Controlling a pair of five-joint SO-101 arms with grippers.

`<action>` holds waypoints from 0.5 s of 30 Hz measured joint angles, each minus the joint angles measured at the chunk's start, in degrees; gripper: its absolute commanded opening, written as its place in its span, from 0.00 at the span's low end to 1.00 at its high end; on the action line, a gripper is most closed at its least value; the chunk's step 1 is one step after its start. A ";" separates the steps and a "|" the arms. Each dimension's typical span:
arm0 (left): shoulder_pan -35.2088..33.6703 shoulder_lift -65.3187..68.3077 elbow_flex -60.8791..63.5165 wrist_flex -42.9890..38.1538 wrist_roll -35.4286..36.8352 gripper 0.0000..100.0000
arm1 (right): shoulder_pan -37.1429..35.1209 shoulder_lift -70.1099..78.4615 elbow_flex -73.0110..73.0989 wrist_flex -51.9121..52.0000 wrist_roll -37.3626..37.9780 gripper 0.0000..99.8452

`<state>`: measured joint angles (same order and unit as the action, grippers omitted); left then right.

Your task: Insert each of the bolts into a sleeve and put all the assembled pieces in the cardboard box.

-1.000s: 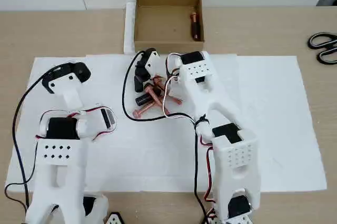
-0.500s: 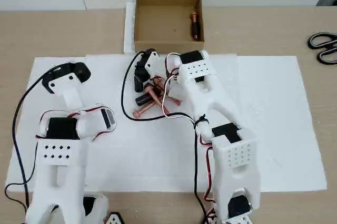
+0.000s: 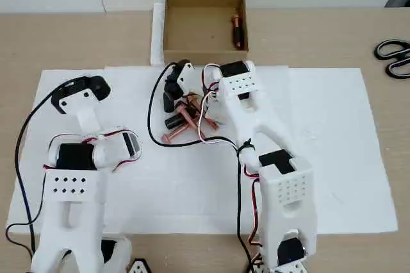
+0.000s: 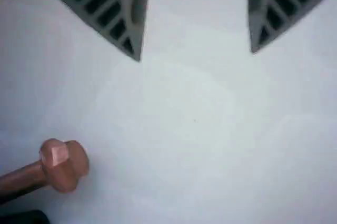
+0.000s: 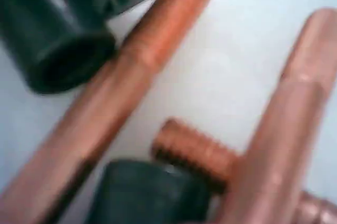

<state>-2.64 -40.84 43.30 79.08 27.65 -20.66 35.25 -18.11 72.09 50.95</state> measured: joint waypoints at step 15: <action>0.00 0.00 0.00 0.00 0.00 0.13 | 1.58 -0.18 -0.09 3.25 -3.34 0.12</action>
<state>-2.64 -40.84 43.30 79.08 27.65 -19.08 35.08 -18.20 75.34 47.60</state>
